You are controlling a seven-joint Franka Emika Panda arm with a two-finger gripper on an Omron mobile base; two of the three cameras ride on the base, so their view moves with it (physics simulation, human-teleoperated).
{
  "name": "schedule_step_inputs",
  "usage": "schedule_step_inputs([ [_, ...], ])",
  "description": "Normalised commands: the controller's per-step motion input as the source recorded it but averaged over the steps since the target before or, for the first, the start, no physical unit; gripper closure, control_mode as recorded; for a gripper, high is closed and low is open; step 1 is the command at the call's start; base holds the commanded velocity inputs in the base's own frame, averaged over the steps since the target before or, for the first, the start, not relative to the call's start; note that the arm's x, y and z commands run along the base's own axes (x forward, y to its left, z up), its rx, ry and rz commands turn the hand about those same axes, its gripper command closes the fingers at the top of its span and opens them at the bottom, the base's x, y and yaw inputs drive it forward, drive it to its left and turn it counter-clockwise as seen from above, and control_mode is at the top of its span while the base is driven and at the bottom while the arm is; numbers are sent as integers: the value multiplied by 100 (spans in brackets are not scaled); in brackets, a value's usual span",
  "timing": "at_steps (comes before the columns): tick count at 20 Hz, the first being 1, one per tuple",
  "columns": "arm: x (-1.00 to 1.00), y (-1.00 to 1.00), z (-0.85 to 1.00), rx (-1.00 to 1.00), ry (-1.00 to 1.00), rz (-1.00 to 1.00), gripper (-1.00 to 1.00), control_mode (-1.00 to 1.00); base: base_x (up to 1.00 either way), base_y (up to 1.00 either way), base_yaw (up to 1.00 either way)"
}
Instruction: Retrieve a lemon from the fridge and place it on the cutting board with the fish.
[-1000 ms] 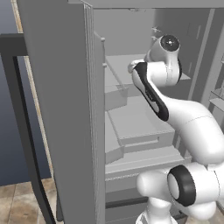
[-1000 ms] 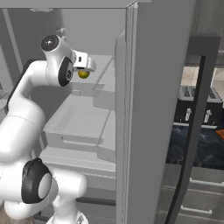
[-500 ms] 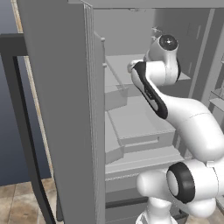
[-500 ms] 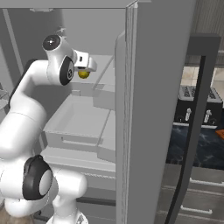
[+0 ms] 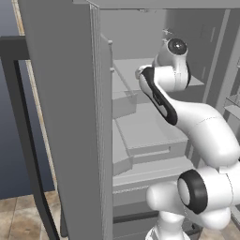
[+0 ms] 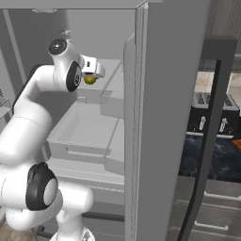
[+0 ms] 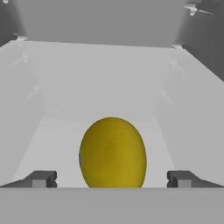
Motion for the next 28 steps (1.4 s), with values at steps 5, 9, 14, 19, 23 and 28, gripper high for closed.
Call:
schedule_step_inputs([
  [5,10,0,-7,-2,0,0,-100,-100,0,0,0],
  [9,9,0,-8,-2,0,0,-100,-100,0,0,0],
  [14,7,0,-2,-1,0,0,-100,-100,0,0,0],
  [19,0,-8,0,0,0,0,-100,-100,0,0,0],
  [23,1,-12,-1,0,0,0,-100,-100,0,0,0],
  [28,13,-4,0,0,0,0,-100,-100,0,0,0],
])
